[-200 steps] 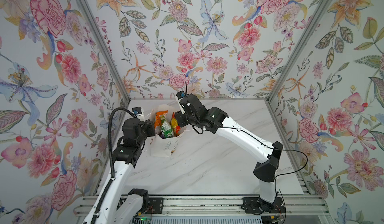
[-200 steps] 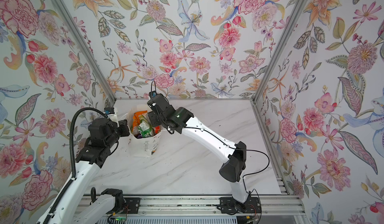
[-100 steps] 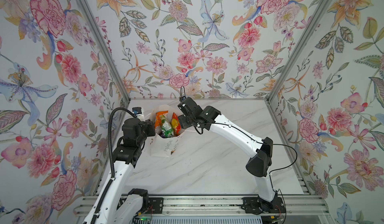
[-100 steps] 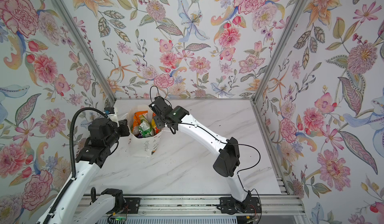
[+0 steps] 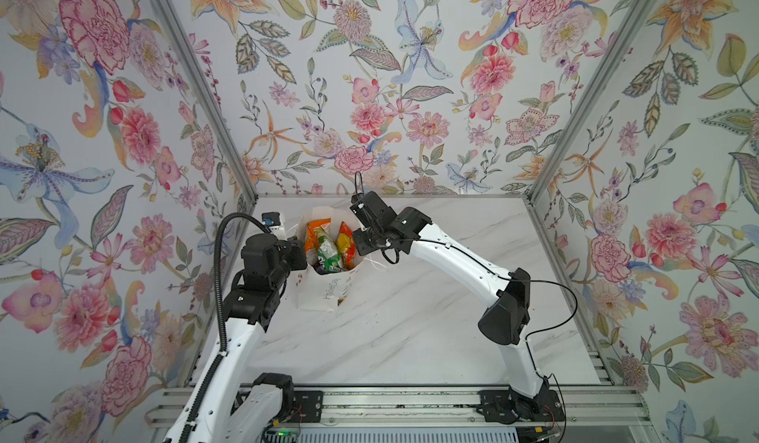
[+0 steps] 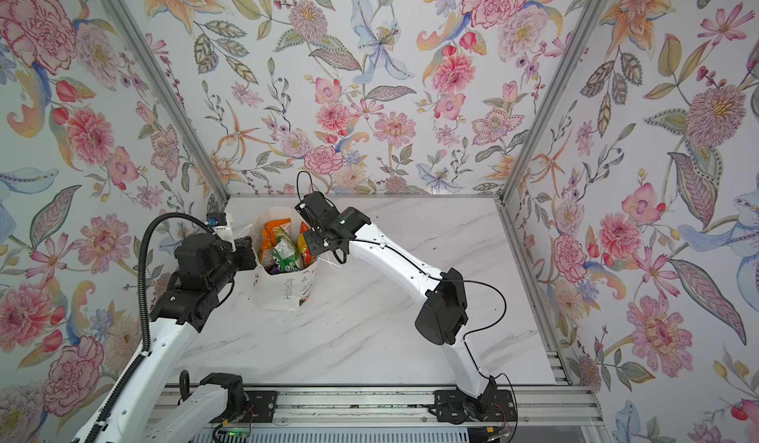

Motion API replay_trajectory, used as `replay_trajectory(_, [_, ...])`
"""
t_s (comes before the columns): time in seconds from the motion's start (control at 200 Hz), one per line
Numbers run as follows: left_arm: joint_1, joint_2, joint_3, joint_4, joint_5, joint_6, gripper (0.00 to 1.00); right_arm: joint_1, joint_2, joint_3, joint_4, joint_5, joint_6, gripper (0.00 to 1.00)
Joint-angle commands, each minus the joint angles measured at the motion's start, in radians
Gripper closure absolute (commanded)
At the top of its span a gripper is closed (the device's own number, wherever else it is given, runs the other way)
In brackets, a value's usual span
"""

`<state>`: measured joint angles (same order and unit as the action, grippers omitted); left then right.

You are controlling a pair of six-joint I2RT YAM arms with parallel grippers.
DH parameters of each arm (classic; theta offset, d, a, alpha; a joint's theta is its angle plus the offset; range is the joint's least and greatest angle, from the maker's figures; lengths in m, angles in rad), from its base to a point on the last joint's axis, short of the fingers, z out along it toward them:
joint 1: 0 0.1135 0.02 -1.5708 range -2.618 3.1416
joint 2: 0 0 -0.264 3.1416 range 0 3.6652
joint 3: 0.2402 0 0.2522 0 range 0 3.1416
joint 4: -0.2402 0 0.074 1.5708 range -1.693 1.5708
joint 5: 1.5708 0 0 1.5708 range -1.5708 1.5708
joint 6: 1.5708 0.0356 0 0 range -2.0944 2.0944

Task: Place the snacks into the paper bag
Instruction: Place the snack in the paper bag, then pick up the paper bag from the middle-left of the table.

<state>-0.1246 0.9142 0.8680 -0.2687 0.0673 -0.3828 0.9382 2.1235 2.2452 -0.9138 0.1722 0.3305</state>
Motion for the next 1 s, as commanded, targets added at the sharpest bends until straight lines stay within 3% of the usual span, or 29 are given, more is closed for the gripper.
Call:
replay_trajectory(0.0, [-0.001,-0.005,0.018,0.007,0.015,0.014,1.00,0.000,-0.004,0.062,-0.012,-0.034,-0.004,0.92])
replay_trajectory(0.1, [-0.001,0.013,0.046,-0.006,0.059,0.001,1.00,0.009,-0.021,0.108,-0.012,-0.033,-0.011,1.00])
replay_trajectory(0.26, [-0.033,0.035,0.104,-0.031,0.097,-0.022,1.00,0.021,-0.071,0.145,-0.010,0.023,-0.024,1.00])
replay_trajectory(0.455, [-0.176,0.098,0.208,-0.073,0.059,-0.029,1.00,0.020,-0.167,0.093,-0.010,0.105,-0.031,1.00])
replay_trajectory(0.666, [-0.303,0.192,0.300,-0.082,0.021,-0.080,1.00,-0.031,-0.344,-0.131,0.026,0.149,0.004,1.00])
replay_trajectory(0.836, [-0.408,0.277,0.378,-0.093,-0.017,-0.102,1.00,-0.141,-0.526,-0.376,0.145,-0.006,0.061,1.00])
replay_trajectory(0.996, [-0.503,0.352,0.455,-0.089,-0.070,-0.146,1.00,-0.213,-0.642,-0.554,0.197,-0.022,0.105,1.00])
